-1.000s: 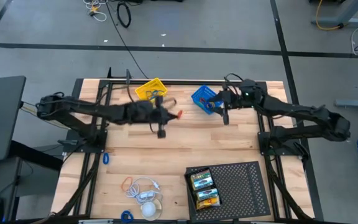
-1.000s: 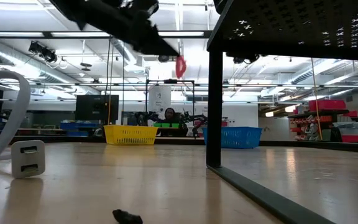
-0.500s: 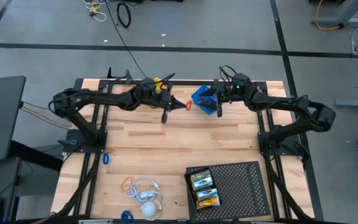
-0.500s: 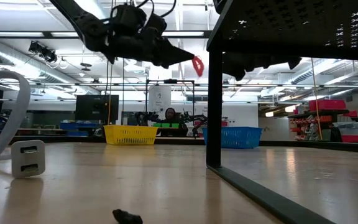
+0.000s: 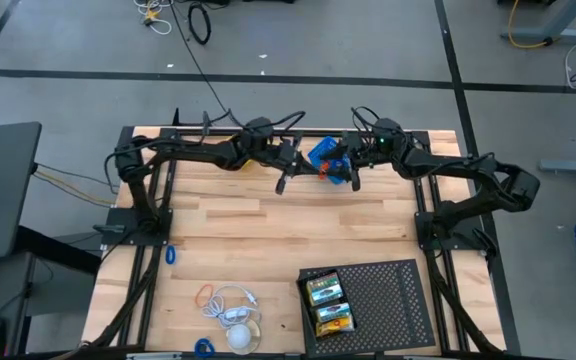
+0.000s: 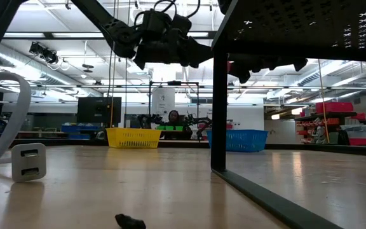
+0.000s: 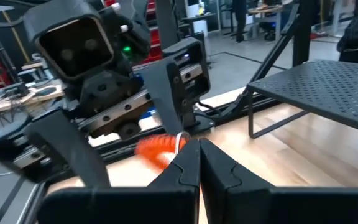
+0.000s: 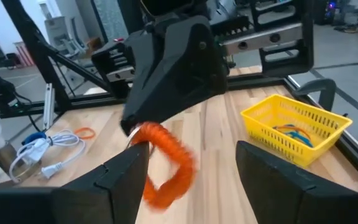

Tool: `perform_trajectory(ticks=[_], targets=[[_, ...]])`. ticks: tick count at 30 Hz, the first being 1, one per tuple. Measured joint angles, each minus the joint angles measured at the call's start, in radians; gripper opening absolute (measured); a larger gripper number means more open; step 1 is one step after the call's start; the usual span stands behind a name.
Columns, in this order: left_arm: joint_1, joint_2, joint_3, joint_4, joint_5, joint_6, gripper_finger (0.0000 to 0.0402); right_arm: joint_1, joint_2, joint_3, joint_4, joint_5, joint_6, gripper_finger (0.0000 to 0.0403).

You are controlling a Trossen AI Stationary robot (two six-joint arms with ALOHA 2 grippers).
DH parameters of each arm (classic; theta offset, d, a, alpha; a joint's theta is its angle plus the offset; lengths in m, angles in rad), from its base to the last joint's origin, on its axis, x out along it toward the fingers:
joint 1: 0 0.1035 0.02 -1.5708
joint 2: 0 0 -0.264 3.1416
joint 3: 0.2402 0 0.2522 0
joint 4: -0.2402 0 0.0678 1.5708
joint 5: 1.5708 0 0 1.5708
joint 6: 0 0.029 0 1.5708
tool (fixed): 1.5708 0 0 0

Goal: Pick & Place Office Desk Supplies
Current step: Put the orange spring keychain into the blue basket

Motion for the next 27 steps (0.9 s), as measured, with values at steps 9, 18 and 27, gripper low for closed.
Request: perform_trajectory(ticks=[9, 18, 27], targets=[[0.022, 0.018, 0.018, -0.005, 0.067, -0.004, 0.0001, 0.0, 0.0, 0.001, -0.044, 0.0, -0.057, 0.0129], [0.047, 0.018, 0.018, -0.012, 0.122, -0.007, 0.0001, 0.0, 0.0, 0.001, -0.044, -0.023, -0.112, 0.0009], [0.08, 0.011, 0.017, -0.014, 0.118, -0.059, 0.0001, -0.012, 0.0, 0.001, -0.051, 0.115, -0.101, 0.0003]])
